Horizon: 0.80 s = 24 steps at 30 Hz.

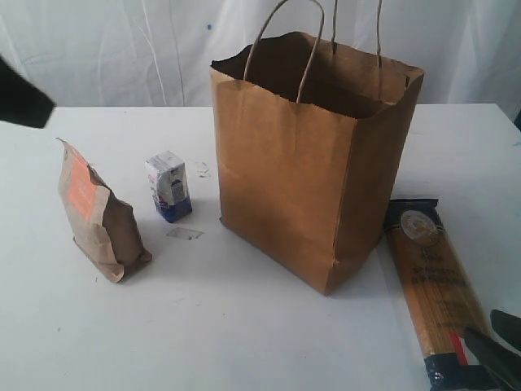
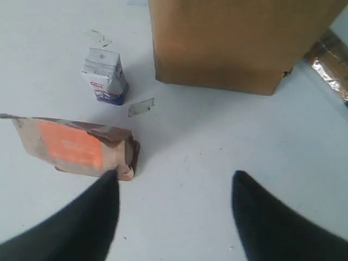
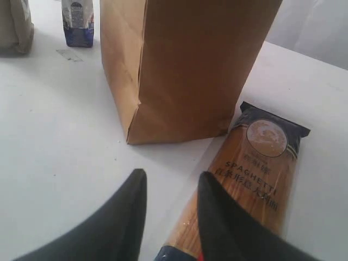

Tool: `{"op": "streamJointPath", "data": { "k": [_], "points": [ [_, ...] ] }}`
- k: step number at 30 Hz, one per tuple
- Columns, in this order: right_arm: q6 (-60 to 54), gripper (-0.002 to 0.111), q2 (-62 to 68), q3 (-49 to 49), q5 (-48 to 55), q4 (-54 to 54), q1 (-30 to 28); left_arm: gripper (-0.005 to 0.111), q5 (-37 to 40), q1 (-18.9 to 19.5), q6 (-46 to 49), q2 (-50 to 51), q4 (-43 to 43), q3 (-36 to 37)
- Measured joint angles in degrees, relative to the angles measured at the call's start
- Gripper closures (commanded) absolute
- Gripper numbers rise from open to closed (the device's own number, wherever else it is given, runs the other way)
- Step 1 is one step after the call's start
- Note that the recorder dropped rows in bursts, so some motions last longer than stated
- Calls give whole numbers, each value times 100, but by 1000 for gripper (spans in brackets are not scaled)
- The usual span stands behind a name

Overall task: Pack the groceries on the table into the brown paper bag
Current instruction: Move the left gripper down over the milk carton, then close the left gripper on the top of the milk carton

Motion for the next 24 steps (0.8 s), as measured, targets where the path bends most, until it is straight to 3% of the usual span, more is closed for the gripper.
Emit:
{"op": "streamJointPath", "data": {
  "k": [12, 18, 24],
  "points": [
    [0, 77, 0, 0, 0, 0, 0, 31, 243, 0, 434, 3108, 607, -2456],
    [0, 77, 0, 0, 0, 0, 0, 31, 169, 0, 1013, 4424, 642, -2739],
    [12, 77, 0, 0, 0, 0, 0, 31, -260, 0, 1449, 4804, 743, -2739]
  ]
}}
